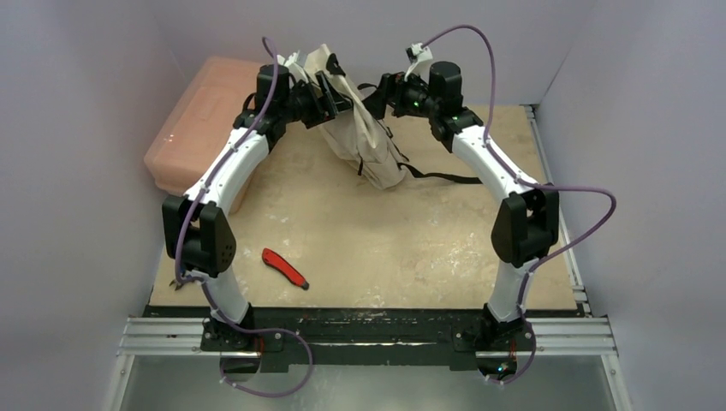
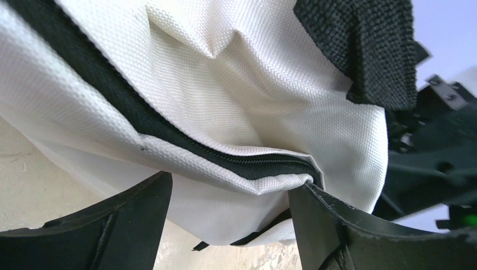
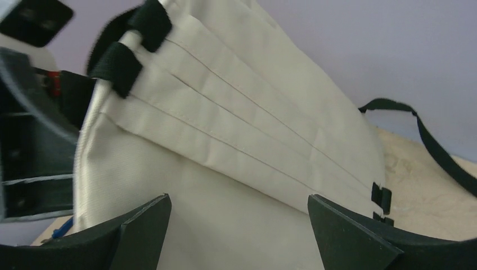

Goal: Pack the student bag
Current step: Adjust the student bag at the center of the board.

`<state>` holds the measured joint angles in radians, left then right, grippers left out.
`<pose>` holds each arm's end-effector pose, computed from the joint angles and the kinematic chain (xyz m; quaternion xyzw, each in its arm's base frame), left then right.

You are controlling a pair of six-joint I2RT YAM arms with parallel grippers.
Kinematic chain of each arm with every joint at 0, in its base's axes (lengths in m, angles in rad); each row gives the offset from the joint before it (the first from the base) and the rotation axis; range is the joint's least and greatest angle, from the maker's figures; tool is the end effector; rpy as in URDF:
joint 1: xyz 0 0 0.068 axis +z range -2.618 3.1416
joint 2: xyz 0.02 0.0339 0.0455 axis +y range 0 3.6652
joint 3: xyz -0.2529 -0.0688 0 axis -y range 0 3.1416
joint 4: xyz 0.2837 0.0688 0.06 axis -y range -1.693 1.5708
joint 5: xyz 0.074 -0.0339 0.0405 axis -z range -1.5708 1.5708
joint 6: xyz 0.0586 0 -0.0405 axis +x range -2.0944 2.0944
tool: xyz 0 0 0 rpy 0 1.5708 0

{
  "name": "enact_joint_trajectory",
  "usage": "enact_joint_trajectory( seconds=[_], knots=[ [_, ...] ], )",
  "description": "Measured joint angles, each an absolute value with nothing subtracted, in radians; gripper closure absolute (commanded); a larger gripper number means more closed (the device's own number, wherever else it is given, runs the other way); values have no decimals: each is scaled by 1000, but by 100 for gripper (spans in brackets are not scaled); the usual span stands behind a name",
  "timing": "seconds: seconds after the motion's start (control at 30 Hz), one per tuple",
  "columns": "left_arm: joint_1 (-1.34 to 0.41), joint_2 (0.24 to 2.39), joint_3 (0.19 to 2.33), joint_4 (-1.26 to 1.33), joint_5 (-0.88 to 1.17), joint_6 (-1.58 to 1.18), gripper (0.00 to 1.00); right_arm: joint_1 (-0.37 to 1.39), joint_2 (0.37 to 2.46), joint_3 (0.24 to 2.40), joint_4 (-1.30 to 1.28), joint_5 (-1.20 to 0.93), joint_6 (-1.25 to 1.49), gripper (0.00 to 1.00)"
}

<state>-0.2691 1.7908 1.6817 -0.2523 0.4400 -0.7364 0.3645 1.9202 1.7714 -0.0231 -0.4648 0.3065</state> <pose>0.4585 -0.1524 0.3441 -0.0652 0.8098 -0.4246 0.3997 0.4770 0.2101 0.3468 -0.1698 0.7400 0.3727 0.5335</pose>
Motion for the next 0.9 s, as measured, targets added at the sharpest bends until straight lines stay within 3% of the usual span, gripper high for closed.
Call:
enact_joint_trajectory(
  seconds=[0.37, 0.57, 0.63, 0.67, 0.83, 0.9],
  knots=[
    [-268, 1793, 1669, -249, 446, -739, 27, 407, 1798, 1775, 103, -456, 283, 4],
    [-268, 1794, 1668, -249, 447, -738, 27, 476, 1842, 1819, 105, -390, 279, 14],
    [-268, 1794, 1665, -249, 447, -738, 27, 495, 1888, 1853, 88, -367, 272, 22],
    [-268, 1794, 1663, -249, 447, -737, 27, 501, 1912, 1872, 77, -351, 268, 31],
    [-250, 1801, 1639, -262, 406, -740, 26, 540, 1996, 1944, 30, -319, 305, 100],
    [-245, 1795, 1619, -270, 392, -737, 25, 560, 2004, 1964, 1, -304, 306, 100]
  ],
)
